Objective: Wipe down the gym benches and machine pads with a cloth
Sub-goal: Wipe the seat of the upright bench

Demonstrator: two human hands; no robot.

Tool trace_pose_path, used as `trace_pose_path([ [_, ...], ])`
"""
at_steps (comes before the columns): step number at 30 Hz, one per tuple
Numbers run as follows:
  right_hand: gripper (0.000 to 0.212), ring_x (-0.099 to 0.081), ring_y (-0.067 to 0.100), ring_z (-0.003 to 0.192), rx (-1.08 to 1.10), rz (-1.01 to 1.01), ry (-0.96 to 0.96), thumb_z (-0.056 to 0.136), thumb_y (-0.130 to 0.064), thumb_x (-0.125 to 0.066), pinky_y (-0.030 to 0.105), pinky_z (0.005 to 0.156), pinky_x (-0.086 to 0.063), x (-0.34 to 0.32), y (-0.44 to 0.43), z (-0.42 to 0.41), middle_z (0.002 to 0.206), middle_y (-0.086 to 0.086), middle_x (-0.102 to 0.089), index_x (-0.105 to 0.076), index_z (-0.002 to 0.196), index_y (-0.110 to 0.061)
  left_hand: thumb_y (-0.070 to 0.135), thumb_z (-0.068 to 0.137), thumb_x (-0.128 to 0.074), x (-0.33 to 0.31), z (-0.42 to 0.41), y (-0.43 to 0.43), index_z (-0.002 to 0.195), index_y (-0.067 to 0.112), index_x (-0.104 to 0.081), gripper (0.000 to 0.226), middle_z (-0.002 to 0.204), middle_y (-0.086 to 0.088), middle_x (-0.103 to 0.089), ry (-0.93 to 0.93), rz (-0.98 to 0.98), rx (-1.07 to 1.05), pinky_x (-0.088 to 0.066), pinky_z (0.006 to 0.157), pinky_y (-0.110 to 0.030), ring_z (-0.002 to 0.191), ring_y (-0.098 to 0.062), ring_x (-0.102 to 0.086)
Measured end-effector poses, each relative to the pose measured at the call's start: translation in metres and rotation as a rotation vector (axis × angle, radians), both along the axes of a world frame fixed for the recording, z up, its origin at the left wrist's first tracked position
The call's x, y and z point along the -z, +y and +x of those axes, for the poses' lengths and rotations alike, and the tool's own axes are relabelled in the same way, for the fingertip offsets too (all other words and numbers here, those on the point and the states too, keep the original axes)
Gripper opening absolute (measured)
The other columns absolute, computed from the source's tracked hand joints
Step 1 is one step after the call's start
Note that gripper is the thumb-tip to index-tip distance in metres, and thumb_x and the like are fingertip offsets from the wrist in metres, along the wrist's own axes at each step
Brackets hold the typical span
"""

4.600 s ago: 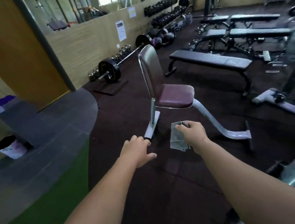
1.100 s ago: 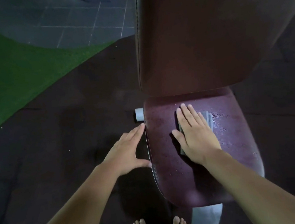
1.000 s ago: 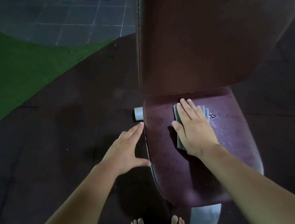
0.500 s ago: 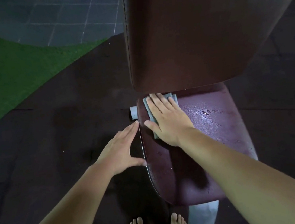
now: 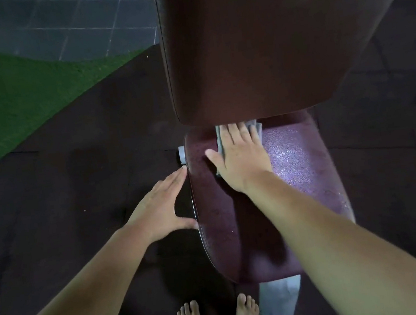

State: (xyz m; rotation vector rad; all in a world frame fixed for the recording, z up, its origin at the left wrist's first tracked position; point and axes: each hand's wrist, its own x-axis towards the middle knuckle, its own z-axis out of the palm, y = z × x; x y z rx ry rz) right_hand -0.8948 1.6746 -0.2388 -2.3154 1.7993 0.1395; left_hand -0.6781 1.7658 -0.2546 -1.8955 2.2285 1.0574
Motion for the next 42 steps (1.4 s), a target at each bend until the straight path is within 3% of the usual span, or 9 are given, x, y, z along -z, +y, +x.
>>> trace_pose_path([
  [3, 0.088, -0.017, 0.029, 0.156, -0.084, -0.002, 0.011, 0.095, -0.068, -0.009, 0.044, 0.128, -0.004, -0.001, -0.005, -0.034, 0.169, 0.011, -0.021, -0.019, 0.163, -0.012, 0.066, 0.068, -0.084, -0.001, -0.001, 0.001, 0.165, 0.034, 0.008, 0.137, 0.171, 0.020, 0.000, 0.008, -0.006, -0.005, -0.020, 0.124, -0.032, 0.156, -0.013, -0.015],
  [7, 0.092, -0.007, 0.027, 0.159, 0.113, 0.008, 0.080, 0.094, -0.070, -0.003, 0.043, 0.129, 0.000, -0.004, -0.011, -0.108, 0.171, 0.014, -0.013, -0.013, 0.163, -0.010, 0.064, 0.069, -0.085, 0.001, -0.001, 0.001, 0.165, 0.035, 0.007, 0.136, 0.171, 0.023, -0.002, 0.034, -0.011, -0.012, -0.024, 0.122, -0.034, 0.155, -0.014, -0.018],
  [11, 0.093, -0.006, 0.030, 0.158, 0.193, -0.003, 0.064, 0.094, -0.068, -0.002, 0.047, 0.128, 0.000, -0.005, -0.001, -0.052, 0.170, 0.015, -0.014, -0.013, 0.163, -0.007, 0.064, 0.068, -0.086, 0.004, 0.002, 0.003, 0.165, 0.035, 0.006, 0.137, 0.171, 0.023, -0.003, 0.056, -0.016, -0.024, -0.025, 0.122, -0.035, 0.153, -0.014, -0.020],
  [17, 0.084, -0.011, 0.028, 0.157, -0.143, -0.048, 0.016, 0.099, -0.062, -0.005, 0.050, 0.128, -0.007, 0.008, 0.012, 0.063, 0.170, 0.010, -0.017, -0.014, 0.163, -0.009, 0.065, 0.067, -0.085, 0.007, 0.001, 0.002, 0.164, 0.036, -0.009, 0.127, 0.167, 0.014, -0.019, 0.028, -0.040, -0.027, -0.033, 0.118, -0.037, 0.149, -0.016, -0.029],
  [24, 0.078, 0.005, 0.023, 0.159, -0.239, 0.026, -0.033, 0.103, -0.058, -0.019, 0.046, 0.129, -0.002, 0.007, 0.091, 0.019, 0.173, 0.006, 0.001, -0.008, 0.165, -0.012, 0.064, 0.066, -0.087, 0.011, 0.005, 0.005, 0.165, 0.037, 0.004, 0.137, 0.170, 0.016, -0.008, 0.084, -0.030, -0.032, -0.033, 0.123, -0.041, 0.151, -0.017, -0.025],
  [28, 0.076, 0.002, 0.022, 0.159, -0.191, -0.019, -0.012, 0.103, -0.058, -0.014, 0.045, 0.129, -0.002, 0.009, 0.052, 0.036, 0.173, 0.004, -0.001, -0.009, 0.165, -0.014, 0.062, 0.064, -0.089, 0.011, 0.001, 0.008, 0.165, 0.029, 0.003, 0.141, 0.171, 0.012, -0.010, 0.064, -0.026, -0.010, -0.028, 0.123, -0.036, 0.151, -0.016, -0.022],
  [32, 0.078, -0.011, 0.025, 0.158, -0.133, -0.043, 0.012, 0.100, -0.057, -0.011, 0.047, 0.128, -0.008, 0.012, 0.015, 0.055, 0.171, 0.007, -0.015, -0.018, 0.163, -0.012, 0.064, 0.062, -0.089, 0.014, -0.002, 0.016, 0.165, 0.030, 0.000, 0.141, 0.170, 0.004, -0.016, 0.042, -0.015, -0.016, -0.031, 0.124, -0.041, 0.151, -0.020, -0.024],
  [38, 0.076, 0.004, 0.024, 0.159, -0.218, 0.020, -0.005, 0.103, -0.056, -0.017, 0.049, 0.129, -0.006, 0.009, 0.107, 0.032, 0.173, 0.005, 0.001, -0.007, 0.164, -0.013, 0.052, 0.064, -0.092, 0.009, -0.003, 0.029, 0.165, 0.032, 0.001, 0.139, 0.169, 0.016, -0.012, 0.119, -0.043, -0.042, -0.039, 0.118, -0.043, 0.147, -0.016, -0.029],
  [42, 0.073, 0.002, 0.023, 0.159, -0.214, -0.013, -0.014, 0.104, -0.054, -0.015, 0.048, 0.128, -0.006, 0.009, 0.068, 0.040, 0.173, 0.003, -0.001, -0.009, 0.165, -0.014, 0.059, 0.066, -0.090, 0.009, -0.008, 0.038, 0.166, 0.026, 0.000, 0.138, 0.171, 0.011, -0.008, 0.086, -0.029, -0.037, -0.032, 0.123, -0.039, 0.152, -0.017, -0.023],
])
